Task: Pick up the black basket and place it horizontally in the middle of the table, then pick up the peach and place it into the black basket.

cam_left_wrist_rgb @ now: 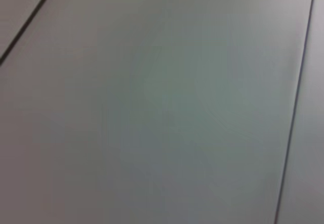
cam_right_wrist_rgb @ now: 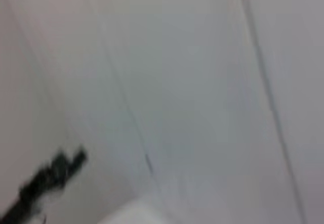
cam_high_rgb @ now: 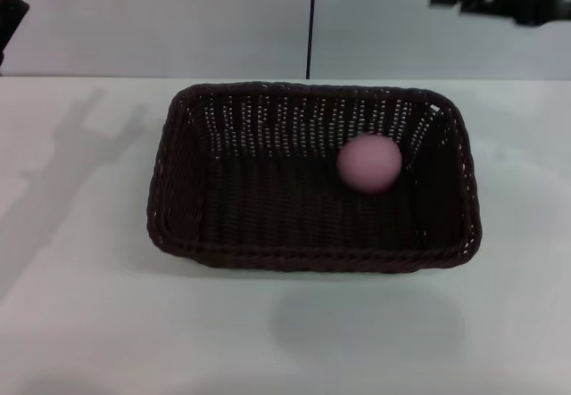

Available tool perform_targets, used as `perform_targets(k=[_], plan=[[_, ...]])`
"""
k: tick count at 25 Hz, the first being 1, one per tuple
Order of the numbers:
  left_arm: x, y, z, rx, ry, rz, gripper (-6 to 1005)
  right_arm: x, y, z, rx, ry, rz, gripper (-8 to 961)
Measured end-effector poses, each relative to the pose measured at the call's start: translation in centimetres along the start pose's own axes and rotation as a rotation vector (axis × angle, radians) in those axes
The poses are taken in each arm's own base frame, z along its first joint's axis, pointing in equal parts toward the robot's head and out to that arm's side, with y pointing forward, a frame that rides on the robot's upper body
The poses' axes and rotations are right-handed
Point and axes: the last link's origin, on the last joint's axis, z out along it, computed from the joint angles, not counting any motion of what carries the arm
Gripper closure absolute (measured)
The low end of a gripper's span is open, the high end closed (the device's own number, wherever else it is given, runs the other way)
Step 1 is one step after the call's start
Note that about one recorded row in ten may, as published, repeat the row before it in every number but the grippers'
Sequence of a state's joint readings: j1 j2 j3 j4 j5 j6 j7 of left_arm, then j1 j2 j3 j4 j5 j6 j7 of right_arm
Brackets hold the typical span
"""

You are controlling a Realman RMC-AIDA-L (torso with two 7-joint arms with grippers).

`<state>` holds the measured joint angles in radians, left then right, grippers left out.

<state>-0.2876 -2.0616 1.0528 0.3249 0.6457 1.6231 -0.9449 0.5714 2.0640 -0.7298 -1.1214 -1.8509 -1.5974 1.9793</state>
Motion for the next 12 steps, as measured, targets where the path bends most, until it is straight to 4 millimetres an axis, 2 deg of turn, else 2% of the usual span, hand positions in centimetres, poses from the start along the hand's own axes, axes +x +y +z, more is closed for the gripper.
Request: perform_targets(k=[1,2,3,4,5,6,7,8,9,11,12], plan=[[0.1,-0.1,-0.3,0.011,0.003,0.002,162,1.1,-0.4,-1.5,0.011,-0.127,-0.004,412],[0.1,-0.1,-0.3,0.011,0.003,0.002,161,1.1,-0.4,-1.5,0.011,-0.127,-0.004,398],[0.1,-0.2,-0.4,0.017,0.005,0.003,161,2.7,-0.9,-3.5,0.038,-0.313,-0.006,384],[0.1,-0.2,-0.4,0.017,0.005,0.003,161,2.7,-0.9,-3.5,0.038,-0.313,-0.006,384],[0.3,-0.4,-0.7,0.035,0.012,0.01,162,3.8,-1.3,-4.7,0.073,-0.407,-0.006,385],[0.5,-0.8,-1.1,0.058,0.023,0.018,162,6.2,-2.0,-6.8,0.181,-0.583,-0.007,385],[0.5,-0.8,-1.1,0.058,0.023,0.018,162,6.2,-2.0,-6.8,0.181,-0.583,-0.007,386],[0.7,-0.9,-1.2,0.069,0.03,0.021,162,8.5,-2.5,-8.7,0.314,-0.724,-0.006,386],[0.7,-0.9,-1.2,0.069,0.03,0.021,162,8.5,-2.5,-8.7,0.314,-0.724,-0.006,386],[0.7,-0.9,-1.2,0.069,0.03,0.021,161,10.4,-2.6,-10.4,0.451,-0.819,-0.021,387],[1.2,-1.5,-1.8,0.11,0.056,0.036,161,11.3,-2.6,-11.1,0.511,-0.848,-0.021,387]])
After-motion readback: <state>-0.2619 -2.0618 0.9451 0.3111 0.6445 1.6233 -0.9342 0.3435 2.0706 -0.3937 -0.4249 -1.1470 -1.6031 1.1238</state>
